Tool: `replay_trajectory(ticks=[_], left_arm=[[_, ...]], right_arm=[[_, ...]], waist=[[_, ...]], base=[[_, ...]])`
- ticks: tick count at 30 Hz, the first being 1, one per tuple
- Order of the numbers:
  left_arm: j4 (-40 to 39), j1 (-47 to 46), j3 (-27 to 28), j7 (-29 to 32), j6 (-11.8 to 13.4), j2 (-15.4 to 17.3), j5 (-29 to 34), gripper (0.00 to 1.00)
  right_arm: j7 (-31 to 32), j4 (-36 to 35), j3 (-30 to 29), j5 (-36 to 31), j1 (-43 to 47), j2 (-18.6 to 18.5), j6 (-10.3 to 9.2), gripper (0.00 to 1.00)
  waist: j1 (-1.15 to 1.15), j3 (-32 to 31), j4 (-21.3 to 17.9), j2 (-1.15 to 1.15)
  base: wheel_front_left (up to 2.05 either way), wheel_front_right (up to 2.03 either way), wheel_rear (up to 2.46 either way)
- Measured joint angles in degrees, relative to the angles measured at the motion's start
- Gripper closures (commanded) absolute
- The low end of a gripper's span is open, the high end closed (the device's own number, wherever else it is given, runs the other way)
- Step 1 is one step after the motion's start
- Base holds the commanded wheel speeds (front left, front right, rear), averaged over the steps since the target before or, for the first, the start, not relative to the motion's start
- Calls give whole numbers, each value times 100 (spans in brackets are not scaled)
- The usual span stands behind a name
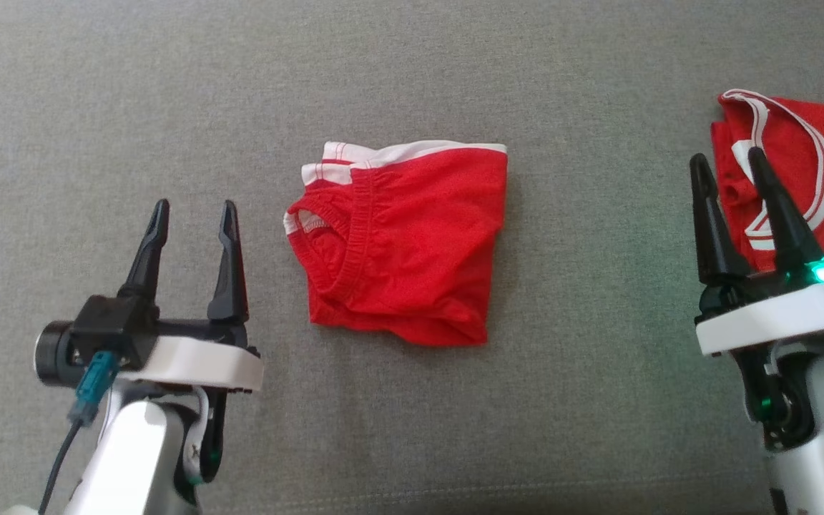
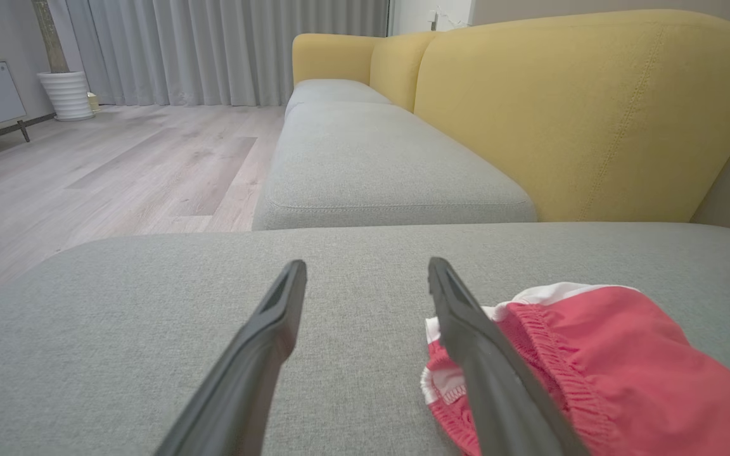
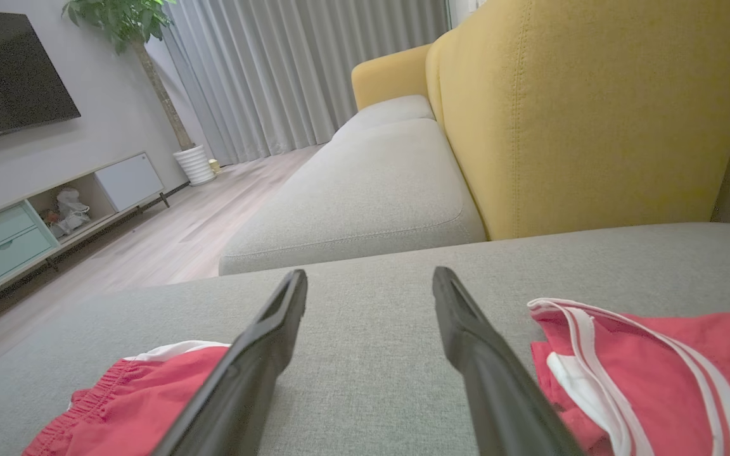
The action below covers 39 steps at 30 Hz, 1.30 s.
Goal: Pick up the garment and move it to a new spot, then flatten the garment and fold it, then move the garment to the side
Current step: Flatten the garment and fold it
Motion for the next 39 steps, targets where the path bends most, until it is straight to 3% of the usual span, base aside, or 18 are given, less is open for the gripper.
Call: replay_trajectory(ticks=[8, 17, 39], left_arm=[[-46, 0, 0, 8, 34, 22, 0, 0], [-29, 358, -45, 8, 49, 132, -1, 0], [-71, 1416, -160, 120, 155, 308, -144, 0]], right_arm=[[142, -216, -81, -274, 133, 89, 0, 0], [110, -449, -37, -1077, 603, 125, 0, 0], [197, -477, -114, -1172, 1673, 380, 0, 0]], waist=[[0, -68, 2, 0], [0, -413, -9, 0], [0, -1452, -10, 0]], base=[[0, 0, 0], [0, 0, 0], [0, 0, 0]])
